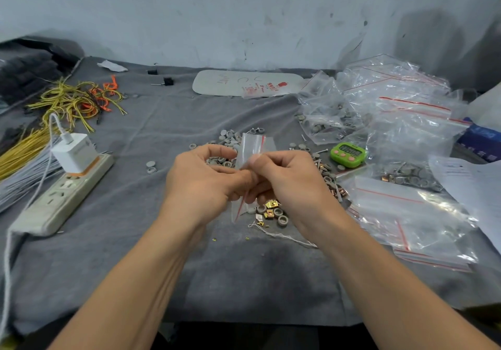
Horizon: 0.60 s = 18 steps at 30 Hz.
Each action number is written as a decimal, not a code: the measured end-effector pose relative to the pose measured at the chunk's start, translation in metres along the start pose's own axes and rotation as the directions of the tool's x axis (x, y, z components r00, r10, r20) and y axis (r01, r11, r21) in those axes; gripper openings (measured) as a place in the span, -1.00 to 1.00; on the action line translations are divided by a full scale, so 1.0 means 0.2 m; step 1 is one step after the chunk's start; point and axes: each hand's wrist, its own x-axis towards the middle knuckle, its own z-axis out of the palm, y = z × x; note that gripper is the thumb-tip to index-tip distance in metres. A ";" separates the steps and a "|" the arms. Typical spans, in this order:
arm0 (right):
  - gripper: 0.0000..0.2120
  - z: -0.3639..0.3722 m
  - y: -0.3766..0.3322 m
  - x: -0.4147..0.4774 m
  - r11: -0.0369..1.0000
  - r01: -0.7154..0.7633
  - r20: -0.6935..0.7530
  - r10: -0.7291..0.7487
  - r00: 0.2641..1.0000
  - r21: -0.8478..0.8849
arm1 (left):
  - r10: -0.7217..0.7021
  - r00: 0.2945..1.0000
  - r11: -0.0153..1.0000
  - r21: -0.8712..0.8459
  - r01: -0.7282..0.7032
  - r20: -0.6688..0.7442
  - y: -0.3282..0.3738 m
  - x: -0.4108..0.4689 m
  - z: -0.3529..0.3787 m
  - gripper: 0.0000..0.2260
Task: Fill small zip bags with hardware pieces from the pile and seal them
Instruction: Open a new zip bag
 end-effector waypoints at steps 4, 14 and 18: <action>-0.65 0.00 0.00 0.01 1.000 0.011 0.028 -0.012 1.000 0.024 | -0.053 0.997 0.991 -0.121 0.060 0.056 0.01 0.01 -0.03 -0.63; -0.75 0.00 0.00 -0.01 0.939 0.157 -0.131 -0.205 0.970 -0.305 | 0.121 0.990 0.992 -0.009 -0.122 -0.069 0.00 -0.02 0.01 -0.58; -0.66 -0.02 -0.02 0.01 0.981 0.165 -0.022 -0.169 0.985 -0.105 | 0.089 0.994 0.989 -0.121 -0.081 0.065 0.02 -0.03 -0.02 -0.56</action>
